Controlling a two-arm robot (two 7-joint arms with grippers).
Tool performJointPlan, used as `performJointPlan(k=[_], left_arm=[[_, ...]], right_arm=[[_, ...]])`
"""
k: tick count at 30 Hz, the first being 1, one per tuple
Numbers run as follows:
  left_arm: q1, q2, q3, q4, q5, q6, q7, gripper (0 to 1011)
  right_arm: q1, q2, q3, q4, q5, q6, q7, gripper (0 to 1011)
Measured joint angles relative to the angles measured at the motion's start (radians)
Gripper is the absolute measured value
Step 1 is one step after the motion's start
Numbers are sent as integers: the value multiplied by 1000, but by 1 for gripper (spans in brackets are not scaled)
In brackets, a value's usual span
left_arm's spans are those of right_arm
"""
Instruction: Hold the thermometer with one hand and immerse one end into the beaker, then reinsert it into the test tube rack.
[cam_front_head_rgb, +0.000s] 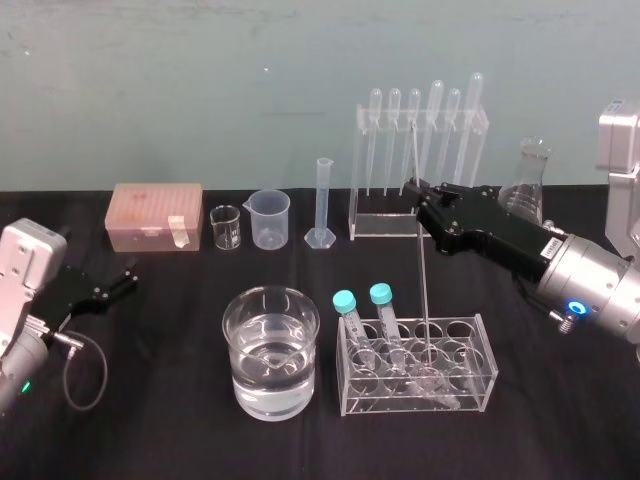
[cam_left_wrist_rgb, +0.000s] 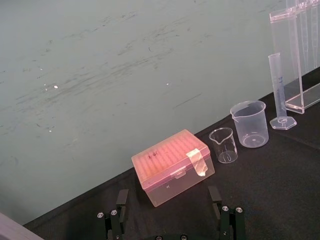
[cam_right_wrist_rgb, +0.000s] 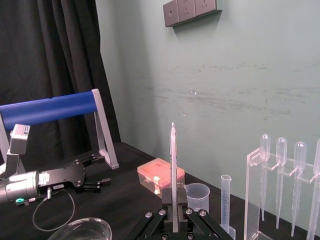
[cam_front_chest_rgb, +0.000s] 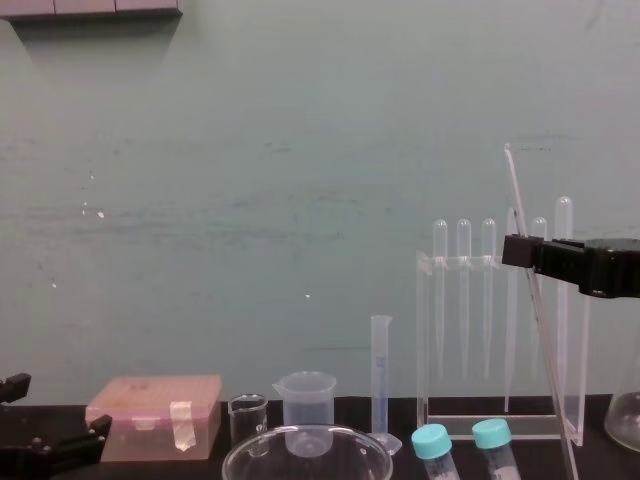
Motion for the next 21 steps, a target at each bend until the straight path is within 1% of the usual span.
performJointPlan(k=[6,10,11,12,16,18,20,21], left_arm=[[0,0,0,0,0,0,0,1008],[0,0,0,0,0,0,0,1008],[0,0,0,0,0,0,0,1008],[0,0,0,0,0,0,0,1008],[0,0,0,0,0,0,0,1008],[0,0,0,0,0,0,0,1008],[0,0,0,0,0,0,0,1008],[0,0,0,0,0,0,0,1008]], right_arm=[[0,0,0,0,1,0,0,56],[0,1,0,0,2,0,0,138],[0,1,0,0,2,0,0,138],[0,1,0,0,2,0,0,190],[1,1,0,0,3,0,0,330],[1,1,0,0,3,0,0,378],[1,1,0,0,3,1,0,456],[1,1,0,0,3,1,0,474]])
